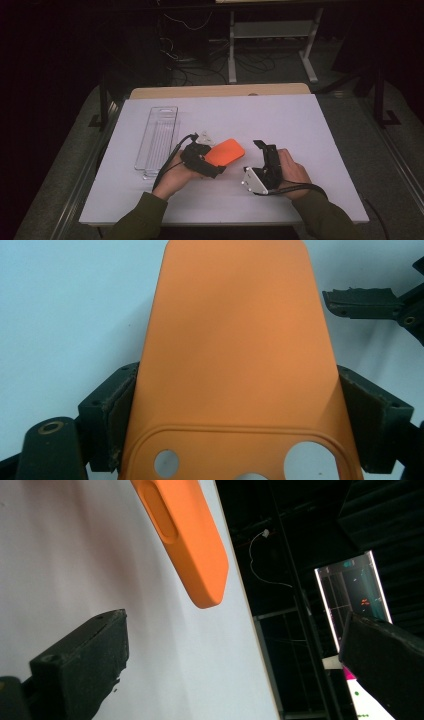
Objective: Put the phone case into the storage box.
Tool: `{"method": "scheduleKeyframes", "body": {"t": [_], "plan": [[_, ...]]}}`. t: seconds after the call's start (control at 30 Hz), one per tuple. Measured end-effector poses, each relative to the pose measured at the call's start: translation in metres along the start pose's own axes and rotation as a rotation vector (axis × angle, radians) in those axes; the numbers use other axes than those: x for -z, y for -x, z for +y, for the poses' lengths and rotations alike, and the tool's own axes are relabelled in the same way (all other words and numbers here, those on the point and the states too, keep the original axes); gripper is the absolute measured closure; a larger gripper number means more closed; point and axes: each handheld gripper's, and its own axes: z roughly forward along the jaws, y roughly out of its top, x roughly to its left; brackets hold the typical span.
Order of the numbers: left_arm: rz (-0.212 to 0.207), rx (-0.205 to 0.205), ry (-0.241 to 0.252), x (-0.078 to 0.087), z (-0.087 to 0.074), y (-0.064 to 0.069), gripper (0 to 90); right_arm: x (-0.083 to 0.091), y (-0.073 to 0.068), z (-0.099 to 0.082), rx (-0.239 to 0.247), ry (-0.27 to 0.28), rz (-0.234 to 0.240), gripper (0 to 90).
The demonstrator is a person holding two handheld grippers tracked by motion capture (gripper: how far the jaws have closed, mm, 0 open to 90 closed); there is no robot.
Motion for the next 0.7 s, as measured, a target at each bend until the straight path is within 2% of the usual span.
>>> {"method": "scheduleKeyframes", "body": {"t": [0.03, 0.07, 0.17, 0.23, 0.4, 0.43, 0.57, 0.63, 0.67, 0.7], "plan": [[0.000, -0.001, 0.001, 0.0000, 0.0000, -0.0001, 15.1, 0.0003, -0.0003, 0.0002, 0.008, -0.004, -0.005, 0.0], [-0.001, 0.021, 0.019, -0.0013, -0.0002, 0.0016, 15.1, 0.0002, -0.0006, 0.0004, 0.018, -0.001, -0.007, 0.0], [-0.005, 0.023, 0.020, -0.0013, -0.0003, 0.0017, 15.1, 0.0001, -0.0016, 0.0011, 0.048, 0.008, -0.027, 0.0], [-0.004, 0.021, 0.021, -0.0011, -0.0001, 0.0017, 15.1, 0.0012, -0.0044, 0.0012, 0.030, -0.006, -0.021, 0.0], [-0.008, -0.004, -0.002, 0.0009, 0.0003, 0.0000, 15.1, 0.0015, -0.0040, 0.0030, 0.083, 0.014, -0.045, 0.0], [-0.009, -0.010, -0.004, 0.0010, 0.0005, -0.0001, 15.1, 0.0017, -0.0047, 0.0038, 0.091, 0.019, -0.067, 0.0], [-0.012, -0.027, -0.019, 0.0020, 0.0014, 0.0004, 15.1, 0.0021, -0.0066, 0.0061, 0.102, 0.028, -0.058, 0.0], [-0.014, -0.024, -0.008, 0.0013, 0.0016, 0.0017, 15.1, 0.0022, -0.0083, 0.0064, 0.106, 0.028, -0.055, 0.0], [-0.013, -0.023, -0.008, 0.0015, 0.0018, 0.0023, 15.1, 0.0013, -0.0081, 0.0069, 0.120, 0.046, -0.084, 0.0], [-0.019, -0.023, -0.007, 0.0014, 0.0020, 0.0031, 15.1, 0.0015, -0.0082, 0.0073, 0.123, 0.046, -0.081, 0.0]]}}
